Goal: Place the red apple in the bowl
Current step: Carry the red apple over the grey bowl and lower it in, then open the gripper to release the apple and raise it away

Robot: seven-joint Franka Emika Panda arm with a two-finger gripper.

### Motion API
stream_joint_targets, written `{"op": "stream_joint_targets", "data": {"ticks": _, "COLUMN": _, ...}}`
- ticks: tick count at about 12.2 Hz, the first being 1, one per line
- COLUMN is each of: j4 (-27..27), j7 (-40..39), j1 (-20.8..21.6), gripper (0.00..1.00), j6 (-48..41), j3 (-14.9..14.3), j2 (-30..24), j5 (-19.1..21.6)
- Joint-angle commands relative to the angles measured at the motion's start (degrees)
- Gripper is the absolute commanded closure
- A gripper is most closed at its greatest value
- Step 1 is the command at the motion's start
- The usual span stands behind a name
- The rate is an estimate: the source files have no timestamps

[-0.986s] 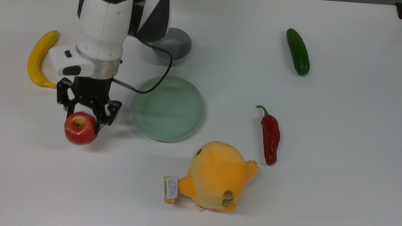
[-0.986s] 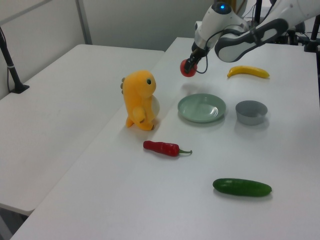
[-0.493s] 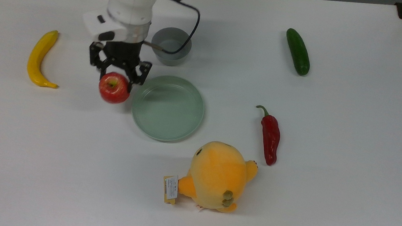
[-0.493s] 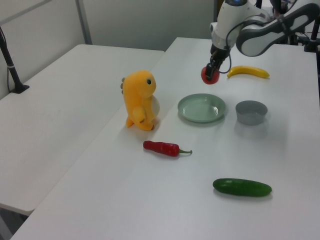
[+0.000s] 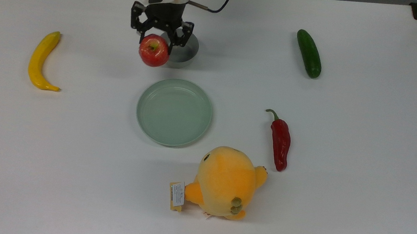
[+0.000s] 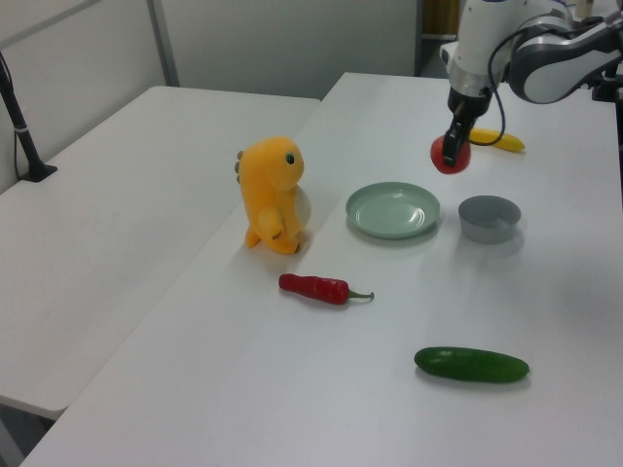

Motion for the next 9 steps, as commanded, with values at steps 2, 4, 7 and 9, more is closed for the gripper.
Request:
{"op": "stream_joint_targets", "data": {"ticks": 2, "j4": -3.3, "j7": -1.2, "j1": 1.6, "gripper": 0.97, "j6": -7.9, "j3": 0.7, "j2": -2.3, "j5": 5.0}}
{"op": "stream_joint_targets", "data": {"ticks": 4, "j4": -3.4, "j7": -4.1, "j1": 1.6, "gripper": 0.97, "j6": -11.6, "j3": 2.0, "j2": -2.3, "j5": 6.8}}
{"op": "stream_joint_targets", "data": {"ticks": 7, "j4": -3.4, "j7": -4.3, "j1": 1.1, "gripper": 0.57, "j6": -11.9, "j3": 3.6, "j2": -1.6, "j5": 6.8}}
{"op": "stream_joint_targets", "data": {"ticks": 9, "j4": -3.1, "j7": -4.2, "j1": 0.9, "gripper": 0.17, "j6": -11.7, "j3": 3.6, "j2": -1.3, "j5": 6.9}}
